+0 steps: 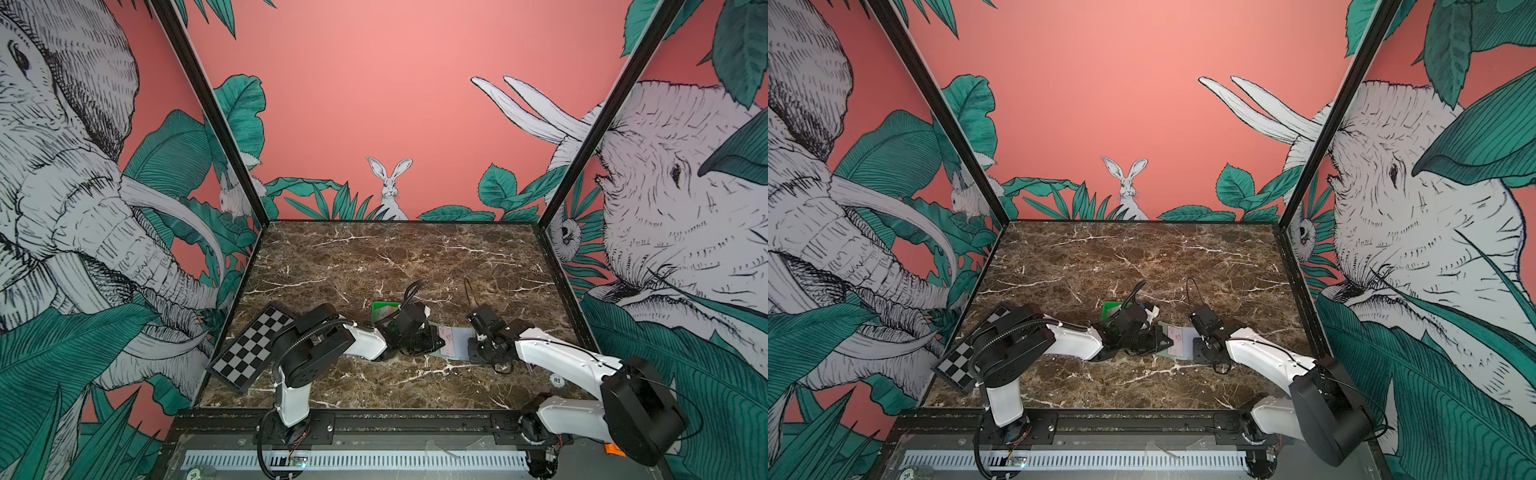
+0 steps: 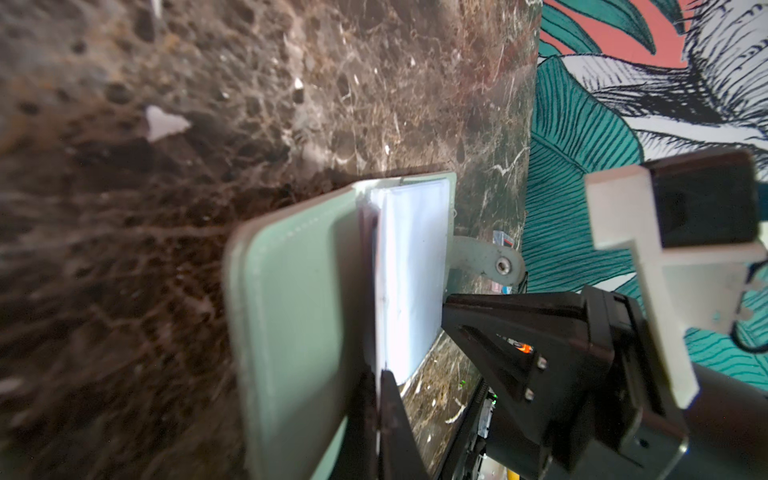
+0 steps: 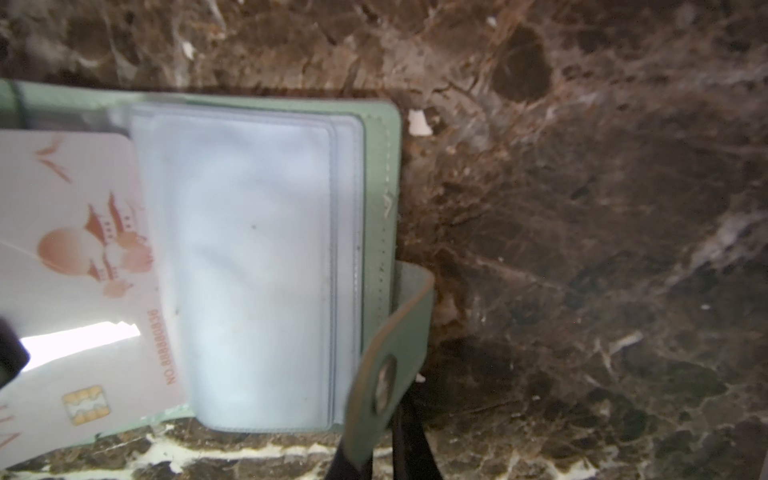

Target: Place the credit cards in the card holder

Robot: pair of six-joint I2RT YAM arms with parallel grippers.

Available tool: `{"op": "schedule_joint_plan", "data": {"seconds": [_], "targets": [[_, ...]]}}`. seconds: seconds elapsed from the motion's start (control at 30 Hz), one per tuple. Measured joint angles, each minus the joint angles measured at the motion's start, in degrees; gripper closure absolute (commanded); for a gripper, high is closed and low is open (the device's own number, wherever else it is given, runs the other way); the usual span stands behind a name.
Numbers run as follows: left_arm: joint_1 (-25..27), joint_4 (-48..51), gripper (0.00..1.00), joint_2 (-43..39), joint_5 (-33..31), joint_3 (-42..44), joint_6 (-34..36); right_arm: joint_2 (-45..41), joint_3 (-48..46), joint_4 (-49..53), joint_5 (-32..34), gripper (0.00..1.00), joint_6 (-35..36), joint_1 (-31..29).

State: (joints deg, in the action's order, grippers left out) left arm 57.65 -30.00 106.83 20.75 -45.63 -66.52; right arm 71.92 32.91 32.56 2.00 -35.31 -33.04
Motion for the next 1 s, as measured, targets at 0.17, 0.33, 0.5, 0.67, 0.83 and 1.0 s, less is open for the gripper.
{"op": "schedule_joint_plan", "data": {"seconds": [0.17,0.33,0.5,0.67,0.83,1.0], "targets": [[-0.07,-0.83,1.00,0.11,0.37,0.11,-0.15,0.00,0.00,0.07,0.02,0.88,0.00,0.07],[-0.24,-2.73,1.00,0.33,1.16,0.66,-0.20,0.00,0.00,0.07,0.17,0.88,0.00,0.07],[-0.61,-5.90,1.00,1.36,2.23,1.36,-1.31,0.02,0.00,0.22,0.20,0.88,0.00,0.07],[-0.87,-7.76,1.00,1.99,2.73,1.99,-2.05,0.02,0.00,0.26,0.22,0.88,0.00,0.09],[-1.09,-8.09,1.00,2.01,2.89,2.29,-2.34,0.00,0.00,0.28,0.22,0.88,0.00,0.09],[-1.86,-8.11,1.00,2.14,4.02,2.29,-2.32,0.00,0.00,0.28,0.22,0.88,0.00,0.09]]}}
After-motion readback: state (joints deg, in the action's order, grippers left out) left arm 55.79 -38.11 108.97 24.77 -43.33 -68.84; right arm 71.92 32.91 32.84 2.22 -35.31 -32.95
